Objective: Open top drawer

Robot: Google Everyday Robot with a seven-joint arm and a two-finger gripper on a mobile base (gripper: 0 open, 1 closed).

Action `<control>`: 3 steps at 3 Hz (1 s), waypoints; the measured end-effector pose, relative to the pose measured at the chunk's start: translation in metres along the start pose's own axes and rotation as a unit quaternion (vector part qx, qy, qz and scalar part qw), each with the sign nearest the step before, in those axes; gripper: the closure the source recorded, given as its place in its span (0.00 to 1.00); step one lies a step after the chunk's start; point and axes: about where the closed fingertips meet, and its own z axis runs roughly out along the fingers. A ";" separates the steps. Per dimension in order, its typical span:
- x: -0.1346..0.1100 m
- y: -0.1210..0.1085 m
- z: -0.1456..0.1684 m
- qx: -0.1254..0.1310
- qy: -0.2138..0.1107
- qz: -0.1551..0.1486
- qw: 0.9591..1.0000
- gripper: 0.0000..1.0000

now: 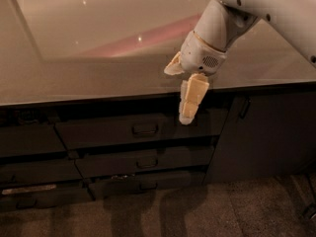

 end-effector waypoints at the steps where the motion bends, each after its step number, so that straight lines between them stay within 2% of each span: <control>1: 0.000 0.000 0.000 0.000 0.000 0.000 1.000 0.00; 2: 0.020 -0.010 0.031 -0.022 0.013 0.024 0.999 0.00; 3: 0.020 0.007 0.066 -0.029 0.036 0.041 0.998 0.00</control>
Offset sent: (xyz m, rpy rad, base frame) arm 0.0202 -0.0112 -0.0846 -0.0859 0.1446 -0.0548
